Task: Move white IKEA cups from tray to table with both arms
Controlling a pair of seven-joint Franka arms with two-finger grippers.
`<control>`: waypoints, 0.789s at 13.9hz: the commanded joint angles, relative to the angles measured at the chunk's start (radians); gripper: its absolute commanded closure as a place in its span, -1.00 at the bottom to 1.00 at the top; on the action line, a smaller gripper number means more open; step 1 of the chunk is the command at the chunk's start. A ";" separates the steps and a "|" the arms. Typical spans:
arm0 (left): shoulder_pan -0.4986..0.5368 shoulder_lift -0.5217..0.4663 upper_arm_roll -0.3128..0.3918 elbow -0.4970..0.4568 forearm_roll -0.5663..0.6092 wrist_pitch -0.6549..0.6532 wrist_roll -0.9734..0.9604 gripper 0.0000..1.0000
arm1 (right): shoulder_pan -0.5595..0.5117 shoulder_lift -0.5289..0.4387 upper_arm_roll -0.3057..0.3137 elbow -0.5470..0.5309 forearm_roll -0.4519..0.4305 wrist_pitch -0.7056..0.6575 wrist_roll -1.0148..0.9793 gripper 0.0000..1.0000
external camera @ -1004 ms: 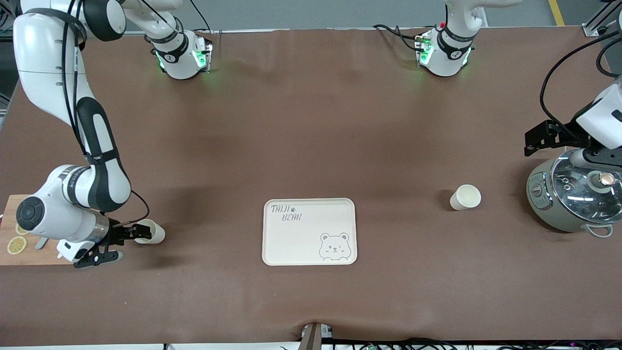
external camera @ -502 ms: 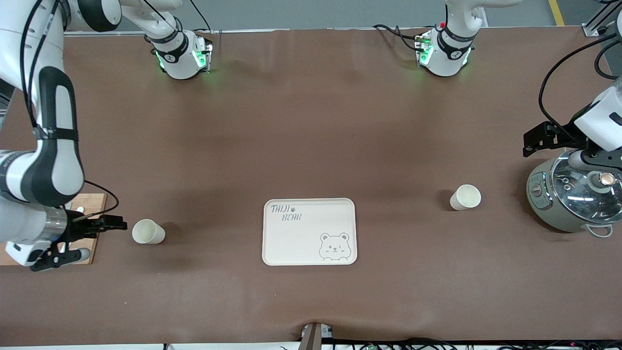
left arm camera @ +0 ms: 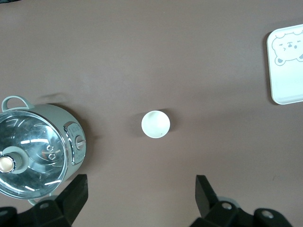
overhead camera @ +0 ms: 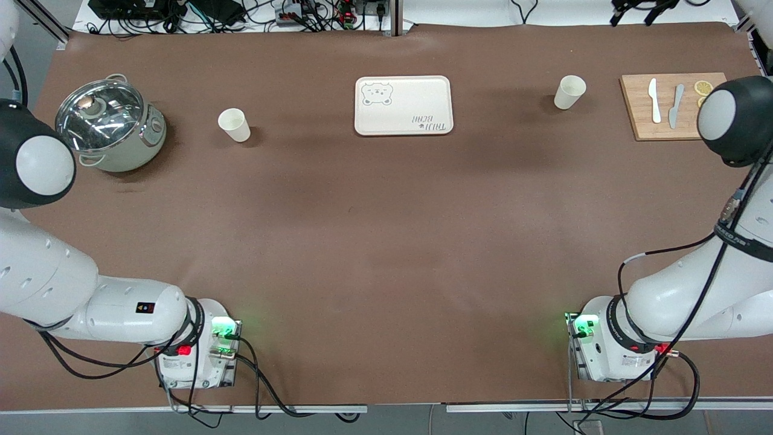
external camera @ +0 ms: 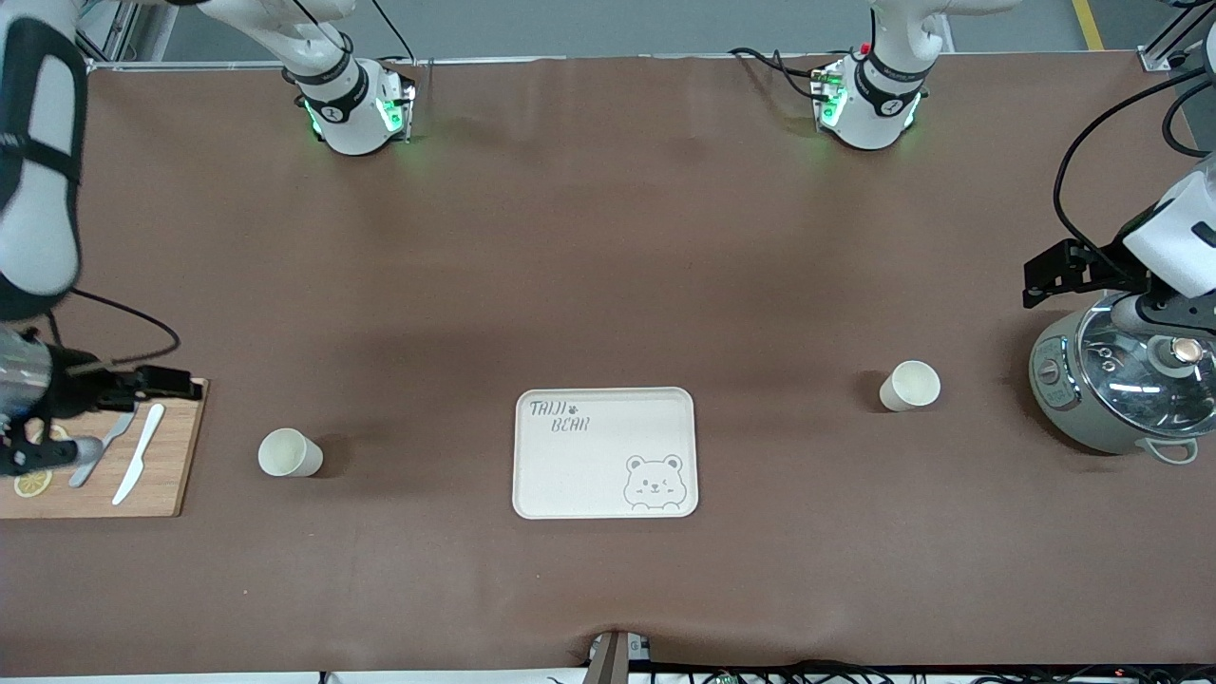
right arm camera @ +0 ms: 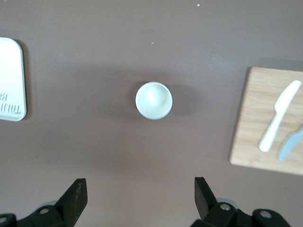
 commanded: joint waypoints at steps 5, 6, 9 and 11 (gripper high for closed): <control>0.008 0.000 -0.008 -0.004 -0.005 0.011 -0.006 -1.00 | 0.012 -0.355 -0.003 -0.238 -0.118 -0.054 0.102 -1.00; 0.008 0.000 -0.008 -0.004 -0.003 0.015 -0.006 -1.00 | 0.005 -0.404 -0.004 -0.266 -0.118 -0.057 0.102 -1.00; 0.009 0.000 -0.008 -0.004 0.000 0.026 -0.005 -1.00 | -0.042 -0.464 -0.009 -0.232 -0.126 -0.075 0.092 -1.00; 0.008 0.008 -0.008 -0.004 0.000 0.028 -0.006 -1.00 | -0.050 -0.468 0.000 -0.197 -0.121 -0.091 0.097 -1.00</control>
